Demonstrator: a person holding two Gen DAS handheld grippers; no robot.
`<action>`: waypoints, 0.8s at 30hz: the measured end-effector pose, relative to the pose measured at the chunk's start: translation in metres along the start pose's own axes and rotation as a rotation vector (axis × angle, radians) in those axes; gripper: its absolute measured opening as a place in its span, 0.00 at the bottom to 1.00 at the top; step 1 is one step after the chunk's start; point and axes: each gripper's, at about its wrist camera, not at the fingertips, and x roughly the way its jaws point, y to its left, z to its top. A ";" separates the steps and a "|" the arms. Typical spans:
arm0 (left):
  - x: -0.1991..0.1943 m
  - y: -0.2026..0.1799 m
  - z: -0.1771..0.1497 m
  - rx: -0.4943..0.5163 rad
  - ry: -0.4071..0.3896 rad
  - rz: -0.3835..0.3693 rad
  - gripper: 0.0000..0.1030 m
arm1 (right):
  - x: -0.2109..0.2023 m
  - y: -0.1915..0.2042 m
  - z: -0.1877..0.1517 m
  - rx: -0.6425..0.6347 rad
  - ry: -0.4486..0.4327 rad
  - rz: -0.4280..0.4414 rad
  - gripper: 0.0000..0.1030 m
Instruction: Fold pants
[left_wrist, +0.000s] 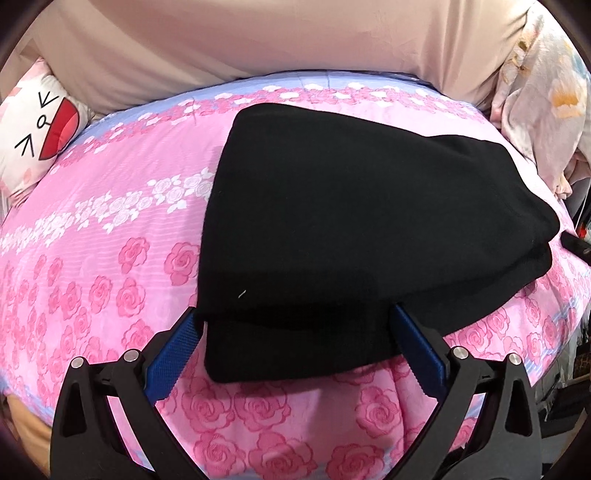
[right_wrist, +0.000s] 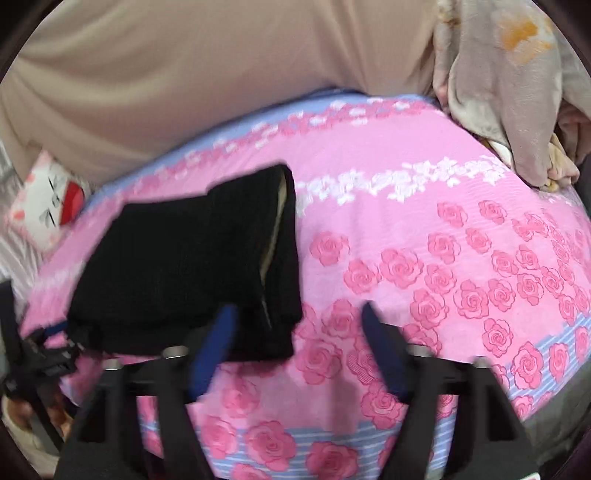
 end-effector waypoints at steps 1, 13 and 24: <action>0.000 0.000 0.001 -0.004 0.008 0.006 0.95 | -0.002 0.000 0.002 0.019 -0.007 0.026 0.74; -0.025 -0.003 0.029 0.001 -0.022 0.006 0.95 | 0.059 -0.001 0.011 0.145 0.148 0.119 0.79; 0.026 0.031 0.039 -0.167 0.076 -0.092 0.95 | 0.069 0.005 0.007 0.199 0.178 0.138 0.84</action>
